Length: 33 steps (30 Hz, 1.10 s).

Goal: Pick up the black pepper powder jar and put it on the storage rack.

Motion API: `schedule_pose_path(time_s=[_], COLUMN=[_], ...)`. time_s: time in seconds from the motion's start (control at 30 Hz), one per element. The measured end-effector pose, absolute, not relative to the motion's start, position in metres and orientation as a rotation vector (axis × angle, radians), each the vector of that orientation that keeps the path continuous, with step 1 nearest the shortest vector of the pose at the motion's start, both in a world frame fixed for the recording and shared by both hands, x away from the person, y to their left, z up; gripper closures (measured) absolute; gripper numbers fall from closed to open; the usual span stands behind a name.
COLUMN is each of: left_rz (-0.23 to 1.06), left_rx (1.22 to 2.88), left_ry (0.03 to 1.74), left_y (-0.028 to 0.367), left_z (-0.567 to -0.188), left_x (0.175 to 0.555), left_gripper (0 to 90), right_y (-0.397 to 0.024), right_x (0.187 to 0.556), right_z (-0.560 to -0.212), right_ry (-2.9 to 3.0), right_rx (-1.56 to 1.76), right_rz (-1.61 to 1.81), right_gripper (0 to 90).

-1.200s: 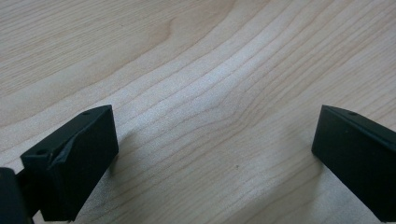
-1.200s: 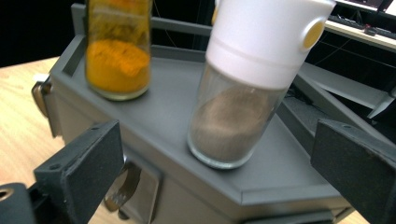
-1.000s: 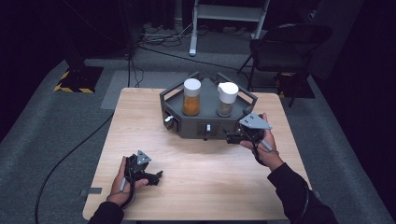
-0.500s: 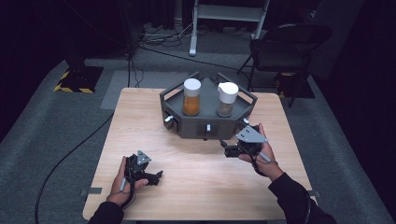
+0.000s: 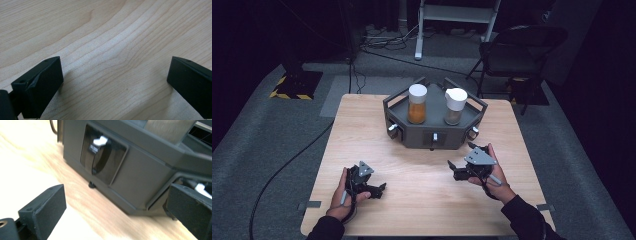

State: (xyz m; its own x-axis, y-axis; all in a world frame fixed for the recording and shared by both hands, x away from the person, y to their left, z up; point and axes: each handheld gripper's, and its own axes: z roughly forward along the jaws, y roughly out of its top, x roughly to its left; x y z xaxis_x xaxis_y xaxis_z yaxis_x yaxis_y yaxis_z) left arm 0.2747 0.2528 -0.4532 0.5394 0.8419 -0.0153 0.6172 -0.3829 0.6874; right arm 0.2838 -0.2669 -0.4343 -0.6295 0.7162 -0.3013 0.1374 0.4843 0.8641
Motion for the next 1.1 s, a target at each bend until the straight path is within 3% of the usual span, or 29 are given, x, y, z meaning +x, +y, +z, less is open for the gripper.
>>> schedule_pose_path(time_s=[1.1], left_rz=[0.448], left_rx=[2.131], left_ry=[1.173], left_y=[0.253], left_z=[-0.453], left_x=[0.275], left_gripper=[0.4], right_y=[-0.313], right_x=[0.269], right_z=[-0.463], right_ry=[2.203], right_rx=[0.792], right_rz=[0.943], right_gripper=[2.5])
